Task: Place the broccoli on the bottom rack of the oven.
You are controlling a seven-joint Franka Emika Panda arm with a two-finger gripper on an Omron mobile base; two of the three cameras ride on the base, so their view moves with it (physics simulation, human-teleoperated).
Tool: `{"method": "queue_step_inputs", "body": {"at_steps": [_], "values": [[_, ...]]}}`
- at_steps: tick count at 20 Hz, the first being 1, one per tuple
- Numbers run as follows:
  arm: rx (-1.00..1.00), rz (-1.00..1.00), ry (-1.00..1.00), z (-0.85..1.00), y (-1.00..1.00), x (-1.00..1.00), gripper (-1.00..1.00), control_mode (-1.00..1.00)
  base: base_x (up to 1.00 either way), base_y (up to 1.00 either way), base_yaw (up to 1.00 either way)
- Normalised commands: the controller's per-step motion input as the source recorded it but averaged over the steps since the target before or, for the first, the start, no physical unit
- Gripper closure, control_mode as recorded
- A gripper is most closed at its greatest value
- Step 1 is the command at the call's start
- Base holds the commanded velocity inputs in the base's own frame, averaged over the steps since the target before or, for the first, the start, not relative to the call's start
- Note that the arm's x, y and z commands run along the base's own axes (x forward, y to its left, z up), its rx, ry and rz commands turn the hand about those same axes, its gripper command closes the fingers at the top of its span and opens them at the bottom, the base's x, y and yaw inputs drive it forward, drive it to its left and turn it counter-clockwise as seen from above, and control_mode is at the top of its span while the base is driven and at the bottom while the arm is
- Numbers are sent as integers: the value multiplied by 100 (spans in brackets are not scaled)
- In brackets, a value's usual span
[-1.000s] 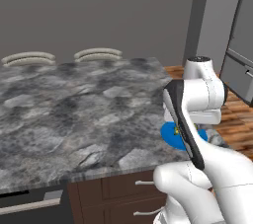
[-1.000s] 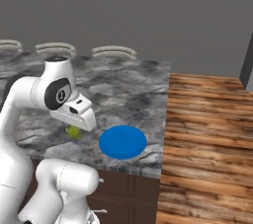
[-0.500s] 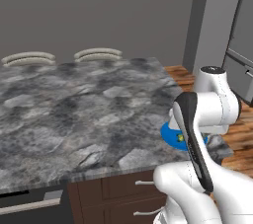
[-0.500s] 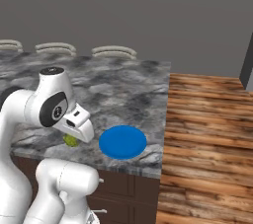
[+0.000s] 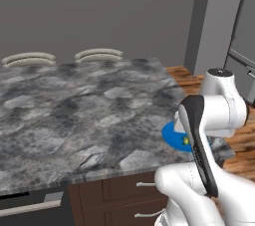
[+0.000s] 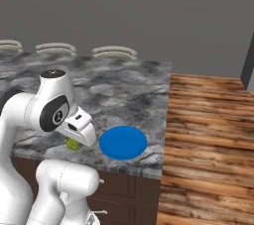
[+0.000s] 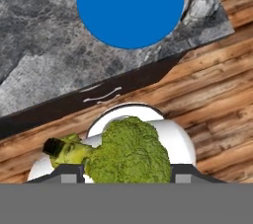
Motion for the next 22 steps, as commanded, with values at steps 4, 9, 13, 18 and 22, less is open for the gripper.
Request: {"method": "queue_step_inputs", "body": {"at_steps": [4, 9, 13, 18, 22], "values": [[9, -4, -2, -3, -91, -43, 100, -100, 0, 0, 0], [12, -7, -2, -16, -100, -30, 100, -100, 0, 0, 0], [1, -1, 5, -1, 6, 5, 100, -100, 0, 0, 0], [-15, 0, 7, 0, 94, 21, 100, -100, 0, 0, 0], [-3, 0, 1, 0, 25, 4, 100, -100, 0, 0, 0]]}}
